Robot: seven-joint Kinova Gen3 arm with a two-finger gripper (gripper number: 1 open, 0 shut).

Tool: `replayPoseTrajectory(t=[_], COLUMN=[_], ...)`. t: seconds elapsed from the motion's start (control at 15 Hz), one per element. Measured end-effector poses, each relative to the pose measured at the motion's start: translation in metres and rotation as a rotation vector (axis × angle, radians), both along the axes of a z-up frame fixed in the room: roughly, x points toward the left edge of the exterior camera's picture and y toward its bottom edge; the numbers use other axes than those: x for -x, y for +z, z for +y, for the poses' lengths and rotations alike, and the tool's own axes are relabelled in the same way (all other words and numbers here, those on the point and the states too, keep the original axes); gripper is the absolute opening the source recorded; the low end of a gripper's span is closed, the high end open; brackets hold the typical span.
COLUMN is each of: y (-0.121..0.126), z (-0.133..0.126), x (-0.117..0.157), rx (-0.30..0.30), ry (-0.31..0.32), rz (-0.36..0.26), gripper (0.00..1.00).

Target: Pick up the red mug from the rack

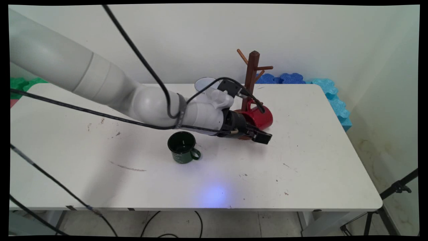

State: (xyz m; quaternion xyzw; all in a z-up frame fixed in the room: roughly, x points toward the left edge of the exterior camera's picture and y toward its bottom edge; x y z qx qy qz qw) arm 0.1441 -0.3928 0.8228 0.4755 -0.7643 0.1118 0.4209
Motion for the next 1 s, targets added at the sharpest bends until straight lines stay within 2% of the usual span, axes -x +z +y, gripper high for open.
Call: replayPoseTrajectory(t=[0.4,1.0], y=[-0.018,-0.037], z=[-0.007,-0.014], x=[0.004,0.005], rx=[0.022,0.077], ry=[0.016,-0.009], rz=[0.015,0.063], gripper=[1.00,1.00])
